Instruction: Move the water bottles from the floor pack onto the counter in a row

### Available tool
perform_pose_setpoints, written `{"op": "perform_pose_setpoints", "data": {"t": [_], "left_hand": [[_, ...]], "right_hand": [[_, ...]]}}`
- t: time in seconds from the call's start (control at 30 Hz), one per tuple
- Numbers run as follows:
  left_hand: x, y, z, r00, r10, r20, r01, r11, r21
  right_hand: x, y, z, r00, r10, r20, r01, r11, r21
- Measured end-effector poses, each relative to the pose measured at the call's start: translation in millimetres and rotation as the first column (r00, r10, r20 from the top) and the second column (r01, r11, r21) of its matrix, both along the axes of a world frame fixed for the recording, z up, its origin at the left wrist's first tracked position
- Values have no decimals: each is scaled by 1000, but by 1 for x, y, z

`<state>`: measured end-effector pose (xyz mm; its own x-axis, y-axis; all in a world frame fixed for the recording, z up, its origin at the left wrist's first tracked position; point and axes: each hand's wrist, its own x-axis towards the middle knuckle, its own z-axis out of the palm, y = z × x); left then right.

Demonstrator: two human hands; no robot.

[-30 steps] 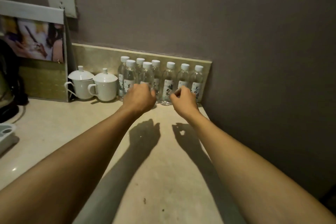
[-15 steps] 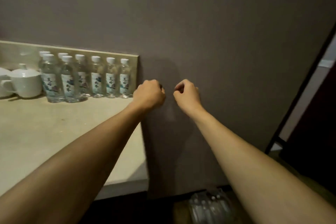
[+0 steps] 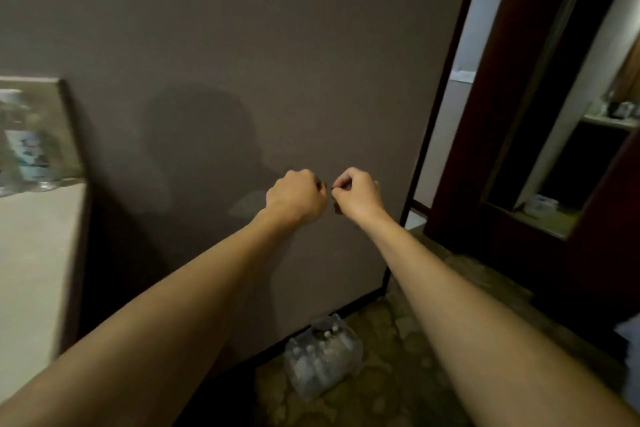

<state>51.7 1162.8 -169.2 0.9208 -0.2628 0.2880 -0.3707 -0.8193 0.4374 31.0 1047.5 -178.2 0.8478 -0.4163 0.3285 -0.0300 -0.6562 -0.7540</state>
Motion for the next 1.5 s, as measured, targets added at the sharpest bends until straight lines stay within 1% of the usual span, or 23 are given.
{"op": "perform_pose_setpoints", "data": {"t": [0.1,0.17,0.43,0.63,0.77,0.93,1.17,1.3,1.43,1.5], "left_hand": [[19,-38,-30,988,-78,-135,83,996,36],[37,-62,-52,970,-116,-212,126,992,33],[126,-160,-114,926,-148,-348,155,988,-7],[184,-204,-147,904,-125,-409,153,987,37],[216,-219,-169,888,-71,-455,119,990,78],[243,-233,-208,841,-22,-540,93,990,104],[281,-248,-269,751,107,-652,-18,990,142],[296,-262,-307,678,181,-712,-113,983,141],[298,-278,-344,565,250,-786,-188,967,172],[297,-285,-369,522,282,-805,-238,955,180]], "right_hand": [[12,-40,-27,995,-39,-90,42,999,30],[22,-66,-45,988,-51,-143,57,998,40],[98,-166,-91,946,-50,-319,62,998,25],[149,-206,-134,901,26,-434,16,996,93],[173,-221,-167,843,88,-531,-11,989,147],[207,-241,-202,790,131,-598,-38,985,166],[261,-268,-260,705,234,-669,-135,971,197],[291,-285,-301,616,325,-718,-206,946,252],[310,-300,-339,536,393,-747,-240,919,312],[317,-307,-362,504,415,-757,-247,910,334]]}}
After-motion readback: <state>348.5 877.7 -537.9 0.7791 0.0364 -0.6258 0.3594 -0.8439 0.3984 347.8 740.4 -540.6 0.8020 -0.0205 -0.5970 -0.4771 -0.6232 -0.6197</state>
